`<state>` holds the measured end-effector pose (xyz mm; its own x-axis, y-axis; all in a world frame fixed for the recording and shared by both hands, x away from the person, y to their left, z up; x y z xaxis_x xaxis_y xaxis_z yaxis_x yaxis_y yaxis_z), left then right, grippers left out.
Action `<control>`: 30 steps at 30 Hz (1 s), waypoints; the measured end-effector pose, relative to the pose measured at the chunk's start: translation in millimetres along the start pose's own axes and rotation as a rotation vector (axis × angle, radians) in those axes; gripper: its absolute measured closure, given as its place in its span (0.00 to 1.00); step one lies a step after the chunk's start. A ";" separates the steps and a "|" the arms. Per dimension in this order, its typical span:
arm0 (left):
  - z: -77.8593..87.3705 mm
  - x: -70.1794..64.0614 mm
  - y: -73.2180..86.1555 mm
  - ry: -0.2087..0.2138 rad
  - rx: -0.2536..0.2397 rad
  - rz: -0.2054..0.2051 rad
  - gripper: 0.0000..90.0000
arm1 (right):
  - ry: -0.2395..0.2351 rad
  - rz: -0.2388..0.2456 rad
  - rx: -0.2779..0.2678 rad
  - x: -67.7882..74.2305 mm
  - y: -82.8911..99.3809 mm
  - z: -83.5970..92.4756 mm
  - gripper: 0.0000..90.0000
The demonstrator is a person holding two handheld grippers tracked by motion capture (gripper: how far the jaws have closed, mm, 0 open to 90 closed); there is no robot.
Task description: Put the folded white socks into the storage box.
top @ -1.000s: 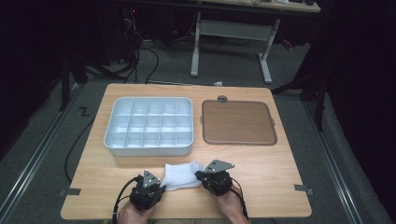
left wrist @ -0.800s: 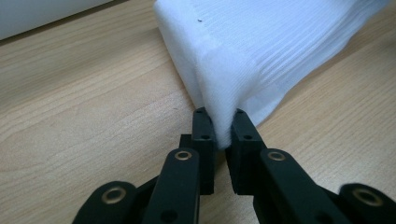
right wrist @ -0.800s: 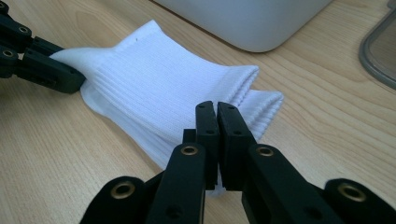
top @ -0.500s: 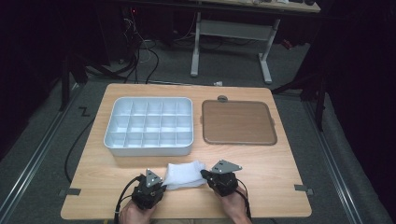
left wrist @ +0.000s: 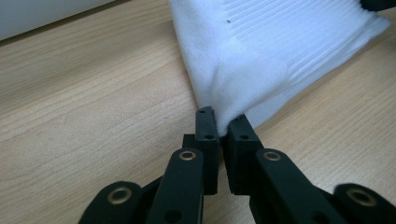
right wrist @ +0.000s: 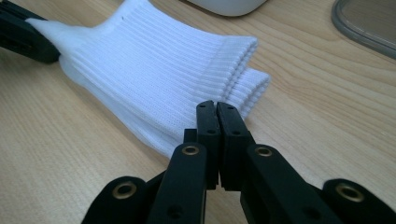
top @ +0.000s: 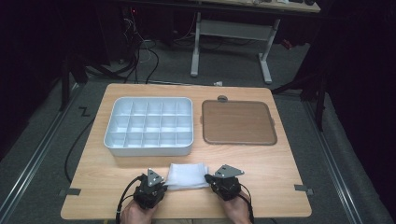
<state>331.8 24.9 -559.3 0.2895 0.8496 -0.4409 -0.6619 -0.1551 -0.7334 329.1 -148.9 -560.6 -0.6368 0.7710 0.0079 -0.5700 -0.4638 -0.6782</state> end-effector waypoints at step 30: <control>-3.7 1.6 -14.1 0.096 0.036 0.064 0.74 | 0.004 0.002 0.023 -7.8 -8.7 -3.4 0.97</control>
<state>344.1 26.6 -551.5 0.3095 0.7864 -0.5346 -0.7049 -0.1875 -0.6840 340.9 -149.4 -557.2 -0.6360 0.7717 0.0033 -0.5803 -0.4754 -0.6612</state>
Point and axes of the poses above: each handheld gripper's, and its own axes: z roughly backward along the jaws, y roughly out of its underside, x roughly to its left, the point moved 6 cm from there along -z, roughly forward along the jaws, and after that the axes turned 5 degrees about x, right-handed, at the moved point
